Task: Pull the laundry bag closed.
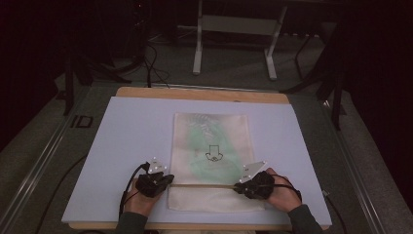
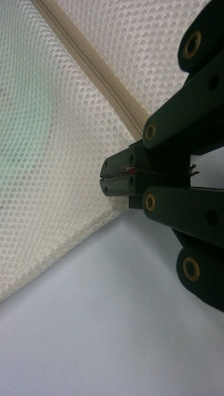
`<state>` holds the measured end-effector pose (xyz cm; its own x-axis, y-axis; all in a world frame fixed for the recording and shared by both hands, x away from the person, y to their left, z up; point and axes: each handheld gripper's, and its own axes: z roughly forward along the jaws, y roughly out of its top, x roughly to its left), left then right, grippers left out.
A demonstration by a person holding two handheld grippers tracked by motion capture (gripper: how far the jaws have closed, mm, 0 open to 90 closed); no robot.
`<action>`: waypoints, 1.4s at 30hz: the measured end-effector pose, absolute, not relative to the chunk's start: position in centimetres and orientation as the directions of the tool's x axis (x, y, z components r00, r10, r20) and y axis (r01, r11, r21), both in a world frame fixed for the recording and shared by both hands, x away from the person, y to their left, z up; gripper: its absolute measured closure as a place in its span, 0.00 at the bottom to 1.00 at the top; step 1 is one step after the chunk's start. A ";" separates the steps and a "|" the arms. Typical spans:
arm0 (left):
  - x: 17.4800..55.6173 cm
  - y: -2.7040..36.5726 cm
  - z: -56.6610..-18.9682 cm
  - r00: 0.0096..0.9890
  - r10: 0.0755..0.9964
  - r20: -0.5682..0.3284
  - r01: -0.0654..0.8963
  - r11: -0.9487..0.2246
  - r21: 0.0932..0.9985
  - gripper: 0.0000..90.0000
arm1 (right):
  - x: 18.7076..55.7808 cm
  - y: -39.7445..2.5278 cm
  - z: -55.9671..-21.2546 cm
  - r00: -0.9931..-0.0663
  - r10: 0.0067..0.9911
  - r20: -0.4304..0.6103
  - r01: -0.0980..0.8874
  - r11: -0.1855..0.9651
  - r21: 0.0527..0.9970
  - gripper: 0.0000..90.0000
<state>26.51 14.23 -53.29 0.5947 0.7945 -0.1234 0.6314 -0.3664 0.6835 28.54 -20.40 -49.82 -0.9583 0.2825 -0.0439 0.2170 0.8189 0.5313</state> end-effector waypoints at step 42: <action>26.5 14.2 -53.3 0.594 0.795 -0.121 0.631 -0.368 0.683 0.99 | 28.5 -25.7 -49.8 -0.921 0.388 -0.019 0.317 0.778 0.542 0.91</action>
<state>26.51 14.20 -53.28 0.5945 0.7950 -0.1210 0.6310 -0.3678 0.6830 28.46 -25.73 -49.76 -0.9213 0.3885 -0.0188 0.3172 0.7784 0.5418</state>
